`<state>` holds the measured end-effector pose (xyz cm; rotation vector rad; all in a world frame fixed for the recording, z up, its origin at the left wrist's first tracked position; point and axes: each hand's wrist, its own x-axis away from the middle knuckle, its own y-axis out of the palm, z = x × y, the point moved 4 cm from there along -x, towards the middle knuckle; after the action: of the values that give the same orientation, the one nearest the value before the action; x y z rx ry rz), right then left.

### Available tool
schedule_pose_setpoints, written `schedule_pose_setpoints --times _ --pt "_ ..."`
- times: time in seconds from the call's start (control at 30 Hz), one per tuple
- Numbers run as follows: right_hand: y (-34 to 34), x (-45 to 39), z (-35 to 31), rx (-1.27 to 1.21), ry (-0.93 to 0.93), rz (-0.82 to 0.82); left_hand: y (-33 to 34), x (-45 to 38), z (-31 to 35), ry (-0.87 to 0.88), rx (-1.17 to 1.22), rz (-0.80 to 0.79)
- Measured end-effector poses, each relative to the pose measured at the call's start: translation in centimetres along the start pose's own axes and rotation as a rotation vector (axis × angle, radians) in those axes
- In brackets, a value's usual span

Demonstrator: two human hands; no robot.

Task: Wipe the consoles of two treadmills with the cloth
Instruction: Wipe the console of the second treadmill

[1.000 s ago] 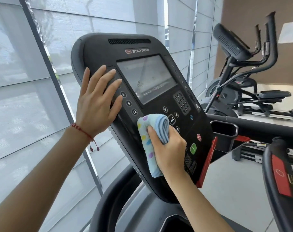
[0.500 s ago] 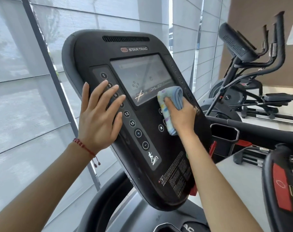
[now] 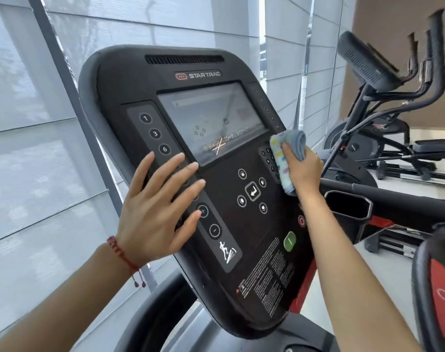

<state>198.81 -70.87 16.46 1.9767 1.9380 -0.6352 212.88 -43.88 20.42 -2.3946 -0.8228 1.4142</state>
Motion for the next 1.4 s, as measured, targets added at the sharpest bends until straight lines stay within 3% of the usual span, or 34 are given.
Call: schedule_pose_setpoints --times 0.17,0.43,0.57,0.8,0.93,1.07,1.2,1.4 --pt "-0.1 -2.4 2.1 0.074 0.086 0.034 0.1 -0.1 -0.1 -0.018 0.025 0.046" --pt "0.4 11.6 -3.1 -0.116 -0.079 -0.134 0.1 -0.1 -0.1 -0.016 0.024 0.049" --pt "0.2 13.1 -2.9 -0.120 -0.129 -0.176 0.2 0.0 -0.1 0.000 0.015 0.035" --pt "-2.8 3.6 4.4 -0.022 0.145 0.098 0.4 0.1 -0.1 0.002 0.011 0.042" --pt "-4.1 0.1 8.2 0.108 0.237 0.133 0.5 0.1 -0.1 -0.005 0.013 0.048" --pt "-4.0 1.7 7.3 0.108 0.252 0.153 0.5 0.1 -0.1 -0.011 0.019 0.055" --pt "-3.3 7.0 4.5 -0.007 0.281 0.052 0.5 0.1 0.0 -0.011 0.027 0.063" --pt "-2.6 16.0 -0.5 -0.040 0.151 -0.229 0.5 0.2 -0.1 -0.013 0.032 0.054"
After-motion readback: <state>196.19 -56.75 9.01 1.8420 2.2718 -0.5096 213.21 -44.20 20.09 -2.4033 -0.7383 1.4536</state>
